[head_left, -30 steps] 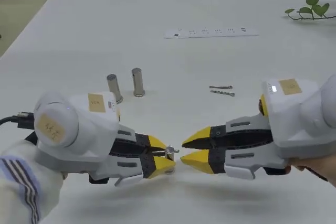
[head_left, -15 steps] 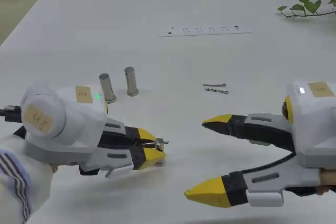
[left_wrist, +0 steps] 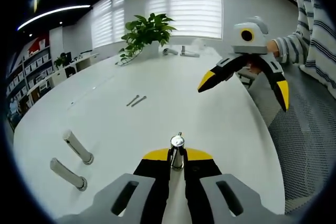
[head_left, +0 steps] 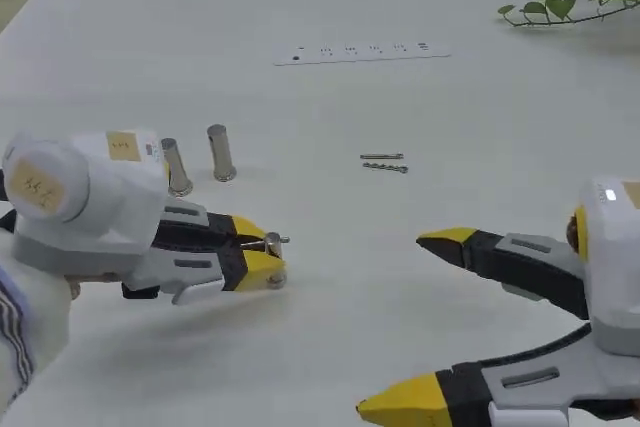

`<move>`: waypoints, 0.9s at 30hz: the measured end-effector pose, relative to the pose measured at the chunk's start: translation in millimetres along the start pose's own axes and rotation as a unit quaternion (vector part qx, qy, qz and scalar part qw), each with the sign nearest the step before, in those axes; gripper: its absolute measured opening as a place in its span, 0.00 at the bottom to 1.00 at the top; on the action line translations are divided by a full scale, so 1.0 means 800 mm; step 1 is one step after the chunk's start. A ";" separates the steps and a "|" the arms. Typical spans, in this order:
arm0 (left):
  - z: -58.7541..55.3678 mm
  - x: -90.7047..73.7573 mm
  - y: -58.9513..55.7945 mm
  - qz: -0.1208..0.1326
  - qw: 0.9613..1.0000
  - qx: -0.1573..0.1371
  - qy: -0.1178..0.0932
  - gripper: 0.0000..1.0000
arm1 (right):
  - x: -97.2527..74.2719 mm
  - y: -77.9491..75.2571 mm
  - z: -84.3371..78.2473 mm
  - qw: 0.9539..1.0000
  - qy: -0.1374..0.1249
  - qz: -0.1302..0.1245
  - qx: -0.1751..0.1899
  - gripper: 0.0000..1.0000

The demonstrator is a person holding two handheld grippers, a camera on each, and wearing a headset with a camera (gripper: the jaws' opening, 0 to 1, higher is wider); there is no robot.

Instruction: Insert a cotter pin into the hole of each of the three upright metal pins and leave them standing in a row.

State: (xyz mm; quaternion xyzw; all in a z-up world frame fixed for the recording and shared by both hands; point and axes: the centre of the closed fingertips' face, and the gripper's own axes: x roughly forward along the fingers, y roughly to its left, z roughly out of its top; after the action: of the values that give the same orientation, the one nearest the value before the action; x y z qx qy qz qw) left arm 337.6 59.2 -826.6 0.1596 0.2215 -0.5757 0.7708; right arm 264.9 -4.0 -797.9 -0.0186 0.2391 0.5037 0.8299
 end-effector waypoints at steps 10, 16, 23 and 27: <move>0.005 0.009 -0.002 -0.007 1.000 0.009 -0.007 0.07 | -0.006 -0.002 -0.004 1.000 0.000 -0.015 0.010 0.99; 0.006 0.010 -0.002 -0.006 1.000 0.005 -0.012 0.07 | -0.008 -0.002 -0.007 1.000 0.000 -0.017 0.017 0.98; 0.006 0.009 -0.003 -0.003 1.000 0.005 -0.013 0.07 | -0.009 -0.002 -0.008 1.000 0.002 -0.017 0.017 0.97; 0.002 0.008 -0.004 -0.003 1.000 -0.009 -0.007 0.07 | -0.010 -0.003 -0.008 1.000 0.005 -0.020 0.013 0.97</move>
State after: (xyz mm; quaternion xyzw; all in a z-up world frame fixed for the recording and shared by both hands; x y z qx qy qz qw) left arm 336.7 51.9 -828.5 0.1485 0.2219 -0.5768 0.7720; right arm 261.5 -13.2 -801.0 -0.0155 0.2492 0.4838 0.8388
